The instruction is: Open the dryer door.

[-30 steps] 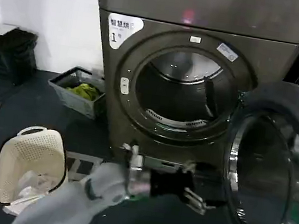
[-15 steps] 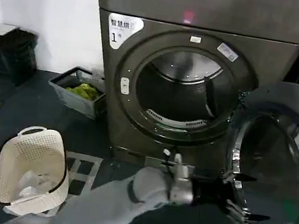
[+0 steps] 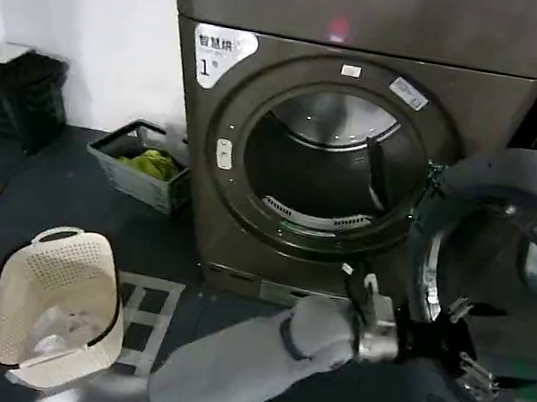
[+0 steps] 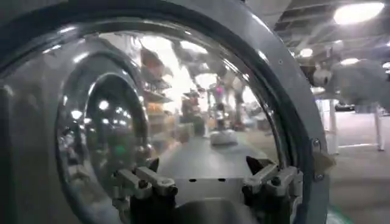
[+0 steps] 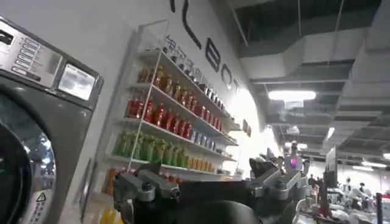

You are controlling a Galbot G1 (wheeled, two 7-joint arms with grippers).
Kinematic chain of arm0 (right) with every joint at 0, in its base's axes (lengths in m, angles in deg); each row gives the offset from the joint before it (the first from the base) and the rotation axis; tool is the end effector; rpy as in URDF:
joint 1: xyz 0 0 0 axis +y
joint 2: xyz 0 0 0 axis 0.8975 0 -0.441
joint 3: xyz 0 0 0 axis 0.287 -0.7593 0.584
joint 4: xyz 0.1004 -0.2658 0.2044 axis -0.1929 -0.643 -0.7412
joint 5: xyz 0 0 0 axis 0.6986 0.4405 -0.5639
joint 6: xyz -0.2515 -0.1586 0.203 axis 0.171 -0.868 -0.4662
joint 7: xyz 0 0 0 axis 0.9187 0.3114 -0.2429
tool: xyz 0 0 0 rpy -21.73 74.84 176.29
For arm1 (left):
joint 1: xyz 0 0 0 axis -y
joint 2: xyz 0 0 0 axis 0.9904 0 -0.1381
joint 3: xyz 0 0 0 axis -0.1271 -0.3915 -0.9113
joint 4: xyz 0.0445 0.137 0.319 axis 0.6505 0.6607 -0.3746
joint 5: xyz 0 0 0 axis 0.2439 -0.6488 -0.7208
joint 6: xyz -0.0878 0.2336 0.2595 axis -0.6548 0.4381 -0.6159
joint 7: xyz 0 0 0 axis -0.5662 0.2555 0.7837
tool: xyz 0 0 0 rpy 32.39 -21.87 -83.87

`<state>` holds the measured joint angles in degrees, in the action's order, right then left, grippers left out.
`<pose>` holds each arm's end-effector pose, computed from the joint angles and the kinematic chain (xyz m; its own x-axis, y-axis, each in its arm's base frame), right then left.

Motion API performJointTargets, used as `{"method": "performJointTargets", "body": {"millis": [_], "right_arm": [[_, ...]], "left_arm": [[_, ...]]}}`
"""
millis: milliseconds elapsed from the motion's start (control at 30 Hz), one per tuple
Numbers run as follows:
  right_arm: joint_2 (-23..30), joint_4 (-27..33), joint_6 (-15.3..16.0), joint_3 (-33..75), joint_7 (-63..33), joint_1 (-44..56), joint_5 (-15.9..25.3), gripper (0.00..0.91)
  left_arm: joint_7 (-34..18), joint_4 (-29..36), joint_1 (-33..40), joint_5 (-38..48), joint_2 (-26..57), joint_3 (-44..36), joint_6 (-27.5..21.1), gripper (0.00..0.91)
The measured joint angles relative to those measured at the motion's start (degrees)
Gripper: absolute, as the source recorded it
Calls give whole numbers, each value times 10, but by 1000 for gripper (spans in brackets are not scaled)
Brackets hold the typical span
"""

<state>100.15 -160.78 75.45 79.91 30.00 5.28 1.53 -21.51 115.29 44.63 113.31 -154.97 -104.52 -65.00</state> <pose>-0.0330 -0.4577 -0.0690 -0.4592 0.8111 -0.3623 0.8882 0.4123 -0.2027 0.3694 -0.2997 -0.1985 -0.0818 0.9909 -0.1064 0.9873 0.0952 0.1274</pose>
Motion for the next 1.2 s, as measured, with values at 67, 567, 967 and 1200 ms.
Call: {"method": "performJointTargets", "body": {"millis": [67, 567, 967, 1200], "right_arm": [[-1, 3, -1, 2, 0, 0, 0, 907], [-10, 2, -1, 6, 2, -1, 1, 907], [-13, 4, 0, 7, 2, -3, 1, 907], [-15, 6, -1, 12, 3, 0, -1, 907]], "left_arm": [[-9, -6, 6, 0, -7, -3, 0, 907], [-62, -94, 45, -29, -42, -16, 29, 907], [-96, -142, 66, -44, -42, -22, 66, 907], [-103, -158, 71, -45, -42, -25, 89, 907]]}}
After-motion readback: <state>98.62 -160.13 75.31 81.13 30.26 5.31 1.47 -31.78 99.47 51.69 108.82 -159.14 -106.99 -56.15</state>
